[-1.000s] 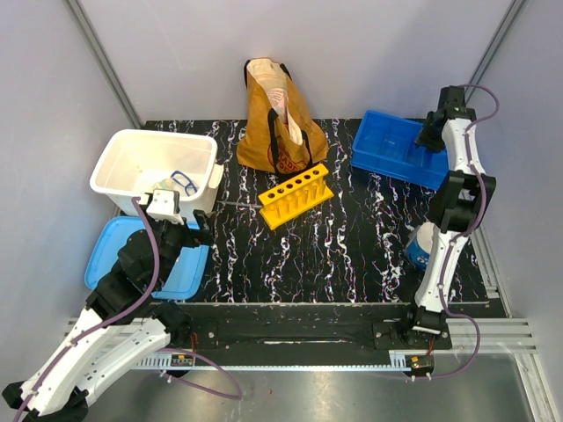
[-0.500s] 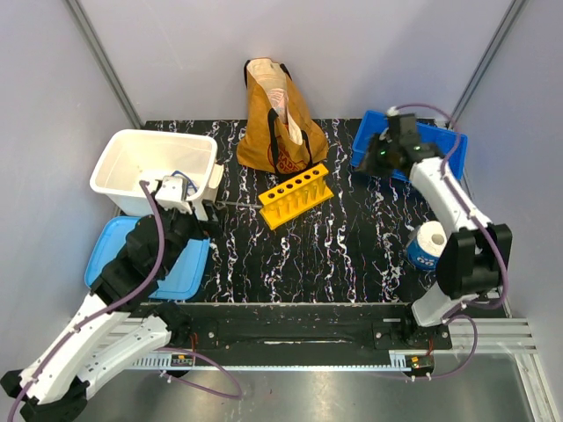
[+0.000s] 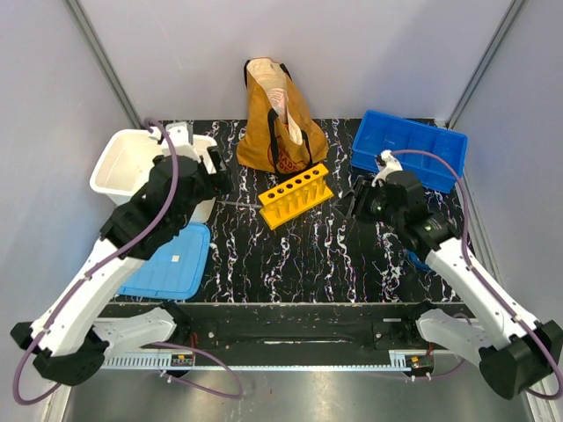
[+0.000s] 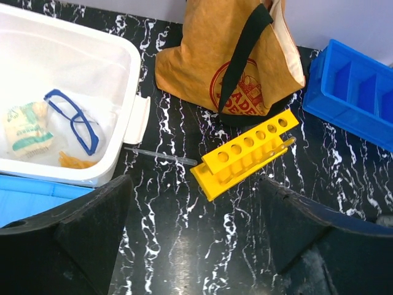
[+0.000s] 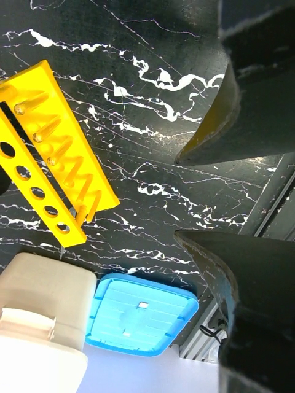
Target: Organize the chemistry lab equipment
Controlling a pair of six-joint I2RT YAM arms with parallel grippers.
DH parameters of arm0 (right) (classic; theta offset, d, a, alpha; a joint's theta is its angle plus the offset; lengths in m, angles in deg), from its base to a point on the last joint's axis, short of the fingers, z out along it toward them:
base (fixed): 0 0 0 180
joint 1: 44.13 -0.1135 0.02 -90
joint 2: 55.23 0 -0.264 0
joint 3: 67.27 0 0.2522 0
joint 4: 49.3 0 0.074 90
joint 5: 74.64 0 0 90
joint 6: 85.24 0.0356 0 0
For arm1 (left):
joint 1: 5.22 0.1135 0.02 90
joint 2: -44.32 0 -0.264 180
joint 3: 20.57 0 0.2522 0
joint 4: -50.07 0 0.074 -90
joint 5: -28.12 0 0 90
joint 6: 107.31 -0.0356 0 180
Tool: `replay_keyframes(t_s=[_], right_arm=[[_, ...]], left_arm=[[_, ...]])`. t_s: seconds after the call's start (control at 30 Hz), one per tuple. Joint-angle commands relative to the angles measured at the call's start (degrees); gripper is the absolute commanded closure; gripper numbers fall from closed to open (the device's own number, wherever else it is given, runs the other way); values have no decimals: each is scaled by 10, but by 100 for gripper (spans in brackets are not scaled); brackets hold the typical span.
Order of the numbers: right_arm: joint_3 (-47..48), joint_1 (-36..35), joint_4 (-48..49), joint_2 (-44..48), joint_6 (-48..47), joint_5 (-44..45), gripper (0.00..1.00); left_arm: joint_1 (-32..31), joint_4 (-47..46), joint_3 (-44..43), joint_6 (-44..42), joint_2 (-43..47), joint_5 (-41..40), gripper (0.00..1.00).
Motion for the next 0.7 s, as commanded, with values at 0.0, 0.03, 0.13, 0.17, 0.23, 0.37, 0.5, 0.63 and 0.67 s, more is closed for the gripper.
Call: replay_keyframes(t_s=[0.0, 0.03, 0.13, 0.17, 0.23, 0.37, 0.5, 0.63, 0.67], right_arm=[[-21, -4, 37, 46, -12, 21, 47], [-19, -4, 28, 51, -18, 27, 46], [-21, -4, 16, 68, -30, 27, 44], [-21, -4, 15, 73, -29, 24, 41], [-32, -3, 19, 88, -18, 24, 34], [-59, -4, 40, 111, 19, 50, 26], [-56, -4, 29, 106, 26, 36, 24], [-57, -3, 18, 107, 22, 25, 22], [-57, -3, 18, 109, 20, 24, 22]], left_arm=[[8, 12, -39, 116, -47, -43, 13], [9, 16, -39, 143, -59, -48, 14], [19, 25, -41, 218, -95, -59, 18], [25, 31, -49, 239, -110, -55, 19], [38, 58, -72, 271, -148, -52, 25], [61, 176, -147, 379, -250, -76, 30], [83, 212, -205, 418, -342, -55, 39], [83, 207, -230, 442, -414, -54, 39], [83, 201, -229, 447, -424, -52, 38]])
